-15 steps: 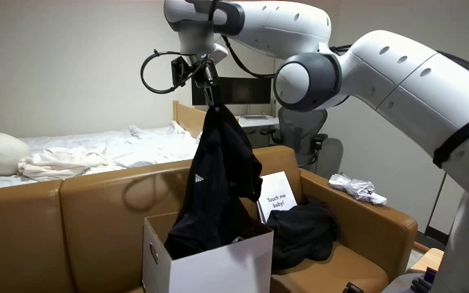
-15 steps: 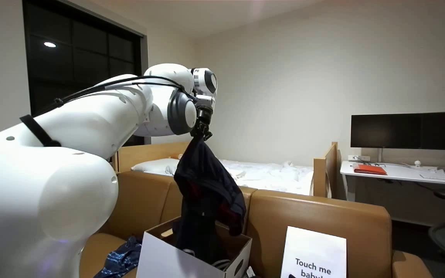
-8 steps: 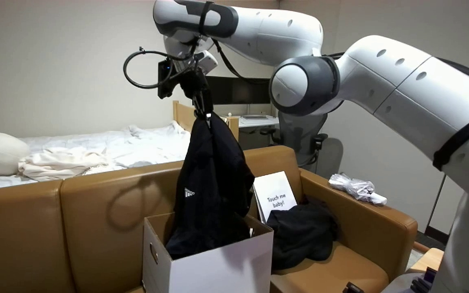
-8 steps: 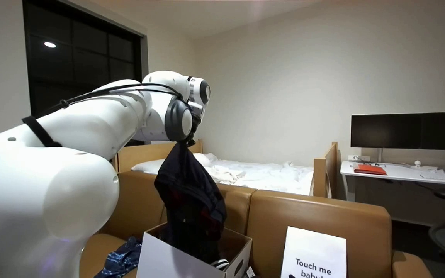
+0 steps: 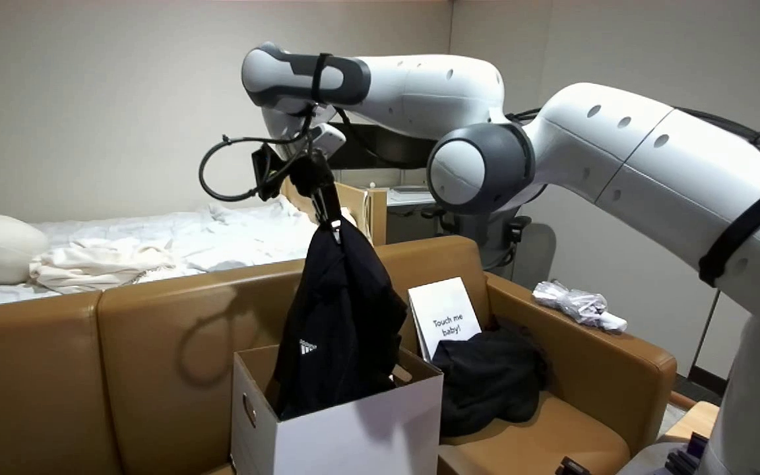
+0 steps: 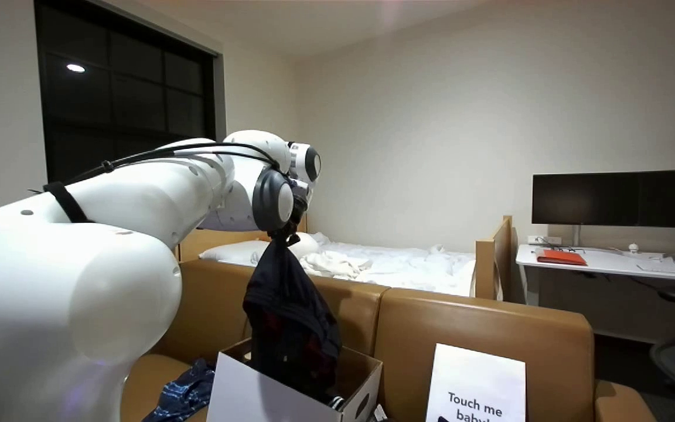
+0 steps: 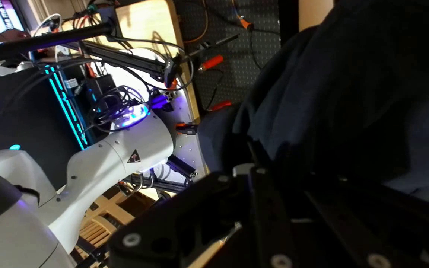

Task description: Pick the cloth and put it in the box

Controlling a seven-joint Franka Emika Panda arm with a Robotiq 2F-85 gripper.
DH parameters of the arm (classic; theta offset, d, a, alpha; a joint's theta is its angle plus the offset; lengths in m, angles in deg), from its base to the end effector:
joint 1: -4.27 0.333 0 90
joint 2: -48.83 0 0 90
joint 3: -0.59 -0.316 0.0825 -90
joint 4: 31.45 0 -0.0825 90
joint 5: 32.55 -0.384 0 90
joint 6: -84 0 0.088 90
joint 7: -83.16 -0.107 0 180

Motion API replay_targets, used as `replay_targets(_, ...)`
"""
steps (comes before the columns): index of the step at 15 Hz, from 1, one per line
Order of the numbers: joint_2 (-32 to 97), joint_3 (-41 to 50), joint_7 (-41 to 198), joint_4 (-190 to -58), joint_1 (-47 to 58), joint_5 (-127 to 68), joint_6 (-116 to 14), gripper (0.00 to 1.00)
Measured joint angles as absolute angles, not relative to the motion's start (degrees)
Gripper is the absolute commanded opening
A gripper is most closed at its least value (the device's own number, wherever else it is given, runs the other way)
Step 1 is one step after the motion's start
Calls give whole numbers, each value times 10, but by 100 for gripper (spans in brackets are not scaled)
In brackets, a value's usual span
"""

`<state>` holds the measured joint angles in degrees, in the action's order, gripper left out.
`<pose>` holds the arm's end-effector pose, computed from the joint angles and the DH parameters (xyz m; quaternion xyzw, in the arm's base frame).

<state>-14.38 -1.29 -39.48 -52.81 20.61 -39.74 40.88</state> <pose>0.6533 0.2185 0.3835 0.5909 -0.7222 -0.1868 0.3072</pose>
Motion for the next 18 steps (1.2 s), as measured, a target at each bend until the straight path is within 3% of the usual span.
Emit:
replay_targets(9,-201,63,-428,-527,272,-269,207,1)
replay_targets(10,-208,70,-437,-527,279,-258,187,29)
replay_targets(11,-213,78,-448,-527,285,-246,169,30)
replay_targets(18,-224,124,-528,-523,293,-194,134,73)
